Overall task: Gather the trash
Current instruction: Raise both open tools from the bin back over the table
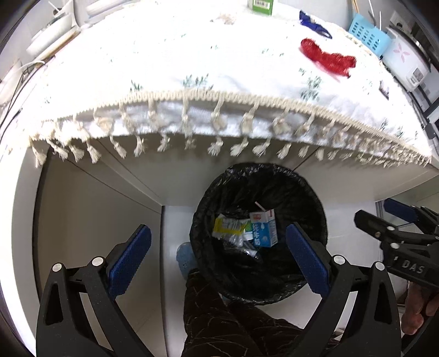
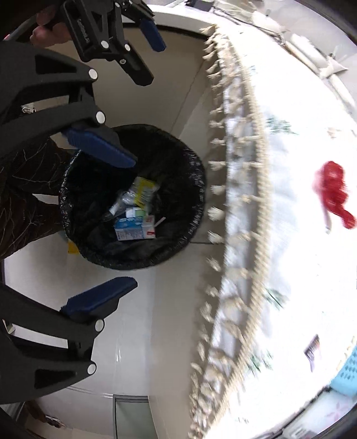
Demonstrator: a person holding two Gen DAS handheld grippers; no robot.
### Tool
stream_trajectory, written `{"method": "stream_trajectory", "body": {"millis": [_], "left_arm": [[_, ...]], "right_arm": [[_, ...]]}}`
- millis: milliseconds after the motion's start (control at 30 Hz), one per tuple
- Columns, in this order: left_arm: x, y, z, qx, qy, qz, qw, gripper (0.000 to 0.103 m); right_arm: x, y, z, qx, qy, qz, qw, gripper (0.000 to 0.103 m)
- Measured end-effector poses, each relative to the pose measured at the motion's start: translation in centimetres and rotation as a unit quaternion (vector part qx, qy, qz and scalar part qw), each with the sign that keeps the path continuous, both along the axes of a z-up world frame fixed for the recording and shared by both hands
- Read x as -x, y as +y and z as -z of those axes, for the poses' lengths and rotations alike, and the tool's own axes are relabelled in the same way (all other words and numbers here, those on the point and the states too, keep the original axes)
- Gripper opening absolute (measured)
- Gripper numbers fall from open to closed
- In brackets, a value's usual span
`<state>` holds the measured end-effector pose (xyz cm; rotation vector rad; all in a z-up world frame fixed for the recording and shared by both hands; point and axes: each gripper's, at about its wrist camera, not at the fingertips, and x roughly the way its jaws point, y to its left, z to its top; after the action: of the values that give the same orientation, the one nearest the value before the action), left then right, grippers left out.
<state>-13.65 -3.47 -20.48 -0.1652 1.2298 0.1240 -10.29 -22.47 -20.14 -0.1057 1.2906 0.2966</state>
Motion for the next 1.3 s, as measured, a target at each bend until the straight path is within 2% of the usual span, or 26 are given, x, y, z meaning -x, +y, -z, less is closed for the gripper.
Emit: {"method": "stream_trajectory", "body": {"millis": [200,400,633,1000,1300], "left_arm": [[-0.5,-0.5,-3.2,0.009,-0.019,0.005,0.9998,0.096],[-1.2,-0.7,-6.6,0.007,-0.044,0.013,0.9989,0.097],[-2.5,-0.5,-10.0,0.009,-0.065,0.016,0.9977,0.097],[-6.1,-0.2,-13.0,0.008,-0.084,0.025,0.9961,0.097],[-10.2,0.3,-14.0,0.008,-0.091,0.03,0.9954,0.097]], "right_arm": [[-1.0,-2.0,-4.1,-0.013,-0.036,0.03,0.999,0.091],[-1.6,-3.6,-7.8,-0.02,-0.067,0.04,0.997,0.092],[-2.7,-4.4,-10.7,-0.029,-0.093,0.052,0.994,0.092],[-5.6,-5.3,-13.3,-0.032,-0.116,0.074,0.99,0.092],[-9.3,-6.2,-13.9,-0.02,-0.117,0.096,0.988,0.092]]}}
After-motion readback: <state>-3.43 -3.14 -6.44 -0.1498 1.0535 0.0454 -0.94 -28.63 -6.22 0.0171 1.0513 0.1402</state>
